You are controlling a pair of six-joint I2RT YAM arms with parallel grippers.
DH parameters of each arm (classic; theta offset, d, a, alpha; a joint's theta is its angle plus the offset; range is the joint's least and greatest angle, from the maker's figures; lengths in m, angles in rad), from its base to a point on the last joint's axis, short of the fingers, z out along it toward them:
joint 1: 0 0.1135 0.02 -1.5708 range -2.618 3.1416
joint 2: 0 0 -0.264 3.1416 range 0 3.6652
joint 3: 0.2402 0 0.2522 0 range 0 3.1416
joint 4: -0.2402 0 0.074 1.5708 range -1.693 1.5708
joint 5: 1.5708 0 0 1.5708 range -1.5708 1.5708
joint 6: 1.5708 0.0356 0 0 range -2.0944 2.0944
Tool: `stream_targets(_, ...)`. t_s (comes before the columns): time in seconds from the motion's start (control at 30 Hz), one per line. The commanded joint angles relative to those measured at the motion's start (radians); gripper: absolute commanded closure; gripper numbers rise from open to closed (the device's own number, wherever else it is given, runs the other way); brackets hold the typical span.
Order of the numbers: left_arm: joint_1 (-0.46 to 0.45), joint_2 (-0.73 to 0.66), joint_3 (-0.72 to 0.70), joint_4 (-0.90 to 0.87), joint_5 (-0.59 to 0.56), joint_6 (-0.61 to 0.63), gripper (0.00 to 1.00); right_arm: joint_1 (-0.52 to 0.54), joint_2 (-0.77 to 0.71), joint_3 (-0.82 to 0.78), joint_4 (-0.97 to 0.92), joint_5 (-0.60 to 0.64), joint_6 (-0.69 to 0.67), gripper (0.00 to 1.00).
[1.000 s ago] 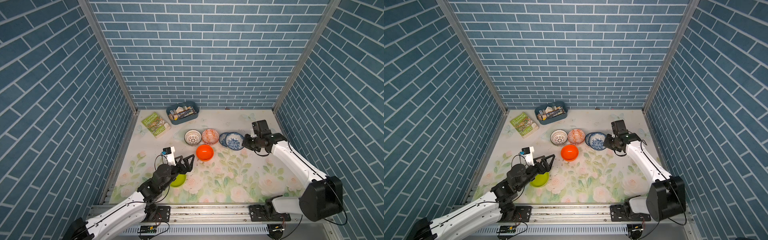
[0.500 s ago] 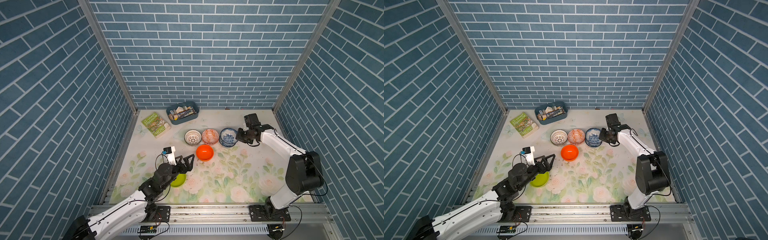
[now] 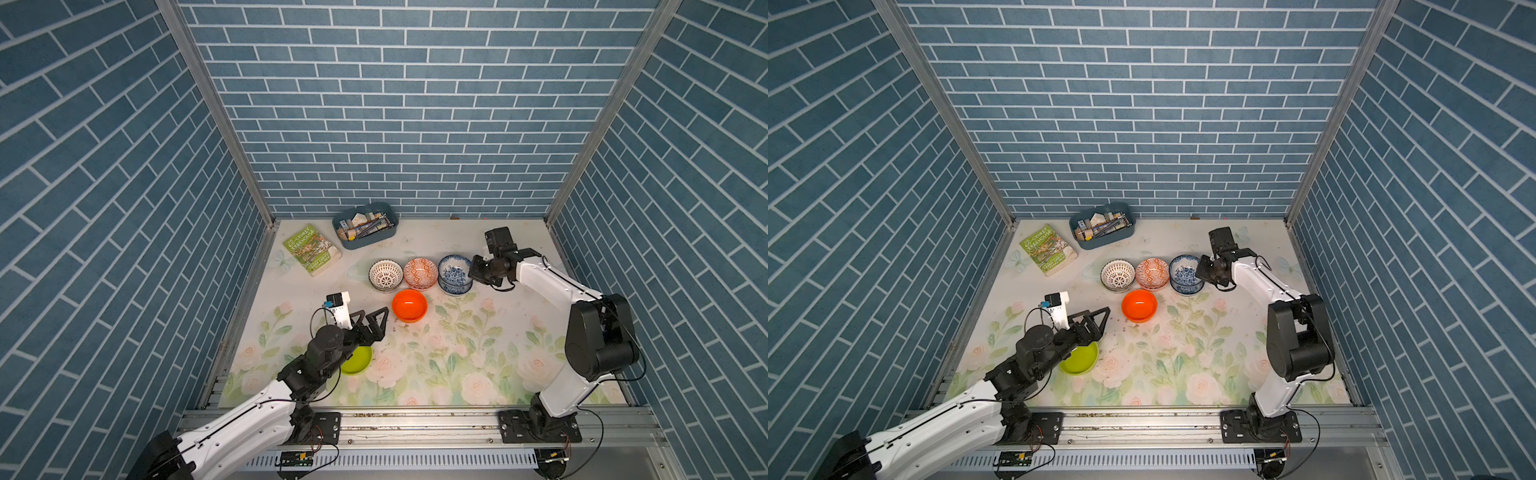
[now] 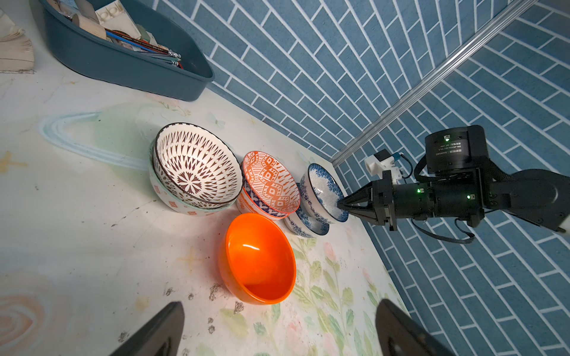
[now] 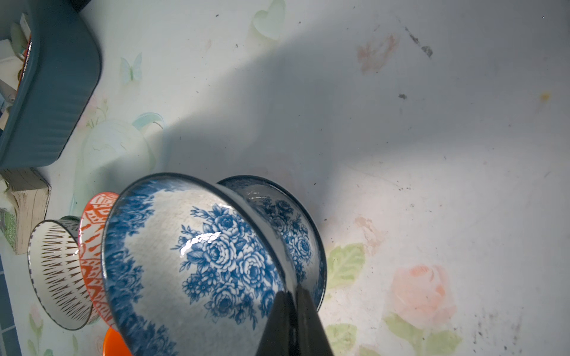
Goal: Stack the bowls
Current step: Place the bowl on the bowl.
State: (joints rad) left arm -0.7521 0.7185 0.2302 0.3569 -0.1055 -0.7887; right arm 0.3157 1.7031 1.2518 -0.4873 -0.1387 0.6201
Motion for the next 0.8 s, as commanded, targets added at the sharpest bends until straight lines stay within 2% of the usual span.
stream_targets(0.0, 0.009, 0.000, -0.011, 0.016, 0.012, 0.016, 0.00, 0.001, 0.012, 0.008, 0.043, -0.020, -0.016, 1.00)
stream_targets(0.77, 0.019, -0.004, -0.015, 0.017, 0.017, 0.011, 0.00, 0.003, 0.016, -0.037, 0.059, 0.002, -0.016, 1.00)
